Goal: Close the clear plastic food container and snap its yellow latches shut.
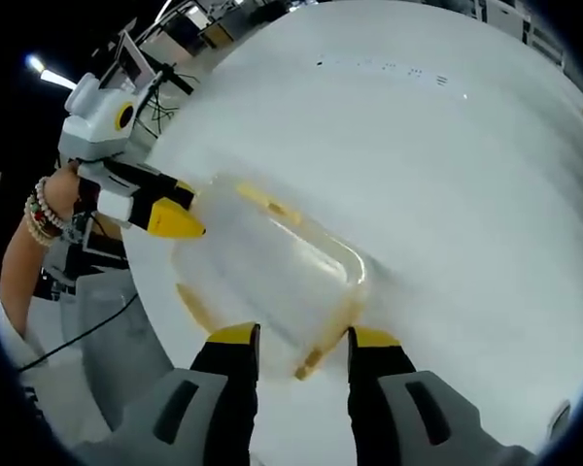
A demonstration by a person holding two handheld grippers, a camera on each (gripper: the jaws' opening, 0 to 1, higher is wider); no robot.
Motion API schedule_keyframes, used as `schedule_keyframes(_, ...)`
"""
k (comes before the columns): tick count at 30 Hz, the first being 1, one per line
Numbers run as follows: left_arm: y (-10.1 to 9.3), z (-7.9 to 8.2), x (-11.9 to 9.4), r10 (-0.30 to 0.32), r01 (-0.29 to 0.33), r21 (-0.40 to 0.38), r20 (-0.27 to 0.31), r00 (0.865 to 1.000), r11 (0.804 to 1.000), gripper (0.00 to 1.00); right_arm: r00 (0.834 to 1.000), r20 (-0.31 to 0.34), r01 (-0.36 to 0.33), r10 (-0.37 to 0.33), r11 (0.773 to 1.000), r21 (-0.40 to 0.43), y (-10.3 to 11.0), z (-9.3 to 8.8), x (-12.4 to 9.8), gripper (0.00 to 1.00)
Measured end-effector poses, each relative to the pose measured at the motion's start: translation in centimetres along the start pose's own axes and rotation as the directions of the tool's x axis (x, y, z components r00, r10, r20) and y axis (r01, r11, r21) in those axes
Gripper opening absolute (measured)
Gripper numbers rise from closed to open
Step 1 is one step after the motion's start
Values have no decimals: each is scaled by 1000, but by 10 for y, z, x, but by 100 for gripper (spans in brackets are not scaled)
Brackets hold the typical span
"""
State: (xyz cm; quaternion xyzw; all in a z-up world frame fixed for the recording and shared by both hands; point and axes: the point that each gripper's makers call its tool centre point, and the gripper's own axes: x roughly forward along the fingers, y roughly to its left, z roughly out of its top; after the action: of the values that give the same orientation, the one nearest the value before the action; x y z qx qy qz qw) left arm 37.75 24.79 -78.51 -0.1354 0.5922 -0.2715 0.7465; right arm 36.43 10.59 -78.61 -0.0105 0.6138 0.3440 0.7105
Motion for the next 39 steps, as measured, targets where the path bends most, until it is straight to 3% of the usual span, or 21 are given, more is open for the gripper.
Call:
schedule_keyframes(2, 1, -2, 5, -29, 29, -32, 26, 999, 999, 28, 1000, -1, 24, -24, 1000, 1, 2, 1, 1, 34)
schedule_keyframes(3, -2, -2, 6, -51, 53, -38, 46, 998, 998, 29, 999, 5, 52, -52, 998, -43, 0, 3, 0, 35)
schedule_keyframes(6, 1, -2, 5, -36, 36, 1, 70, 997, 999, 30, 994, -1, 110, -111, 986, -124, 1, 6, -2, 37)
schedule_keyframes(10, -2, 6, 1, 52, -71, 184, 106, 993, 980, 31, 988, -6, 150, -154, 971, -185, 2, 9, -3, 39)
schedule_keyframes(13, -3, 14, -4, 141, -184, 323, 150, 978, 928, 34, 982, 1, 185, -189, 957, -222, 3, 10, -3, 40)
schedule_keyframes(16, -4, 17, -7, 209, -267, 372, 190, 959, 889, 37, 977, 17, 211, -214, 941, -264, 2, 13, -4, 41)
schedule_keyframes(18, -4, 23, -9, 236, -315, 425, 227, 945, 849, 38, 973, 24, 225, -228, 931, -287, 4, 13, -5, 42)
schedule_keyframes(20, -3, 28, -14, 267, -375, 478, 281, 922, 794, 44, 968, 38, 246, -248, 912, -327, 4, 15, -5, 42)
schedule_keyframes(21, -2, 35, -16, 275, -413, 491, 329, 903, 767, 47, 967, 43, 249, -250, 904, -347, 4, 16, -6, 42)
schedule_keyframes(23, -9, 39, -19, 238, -410, 491, 374, 896, 769, 50, 966, 56, 252, -251, 886, -390, 5, 18, -6, 43)
schedule_keyframes(27, -32, 37, -24, 111, -312, 487, 397, 911, 816, 49, 956, 62, 286, -287, 866, -410, -2, 19, -12, 42)
schedule_keyframes(30, -50, 41, -33, 18, -278, 521, 449, 893, 807, 48, 955, 109, 298, -277, 867, -399, -2, 26, -21, 40)
schedule_keyframes(33, -61, 39, -35, -40, -241, 533, 462, 886, 811, 35, 953, 168, 301, -254, 869, -393, 1, 37, -29, 30)
schedule_keyframes(35, -65, 33, -33, -63, -219, 544, 452, 890, 810, 25, 954, 200, 286, -222, 871, -399, 7, 43, -31, 24)
schedule_keyframes(37, -70, 31, -29, -92, -194, 538, 460, 883, 820, 22, 956, 214, 271, -200, 880, -389, 12, 47, -30, 18)
schedule_keyframes(39, -74, 26, -22, -111, -166, 542, 442, 890, 824, 16, 959, 221, 255, -178, 883, -395, 17, 50, -27, 14)
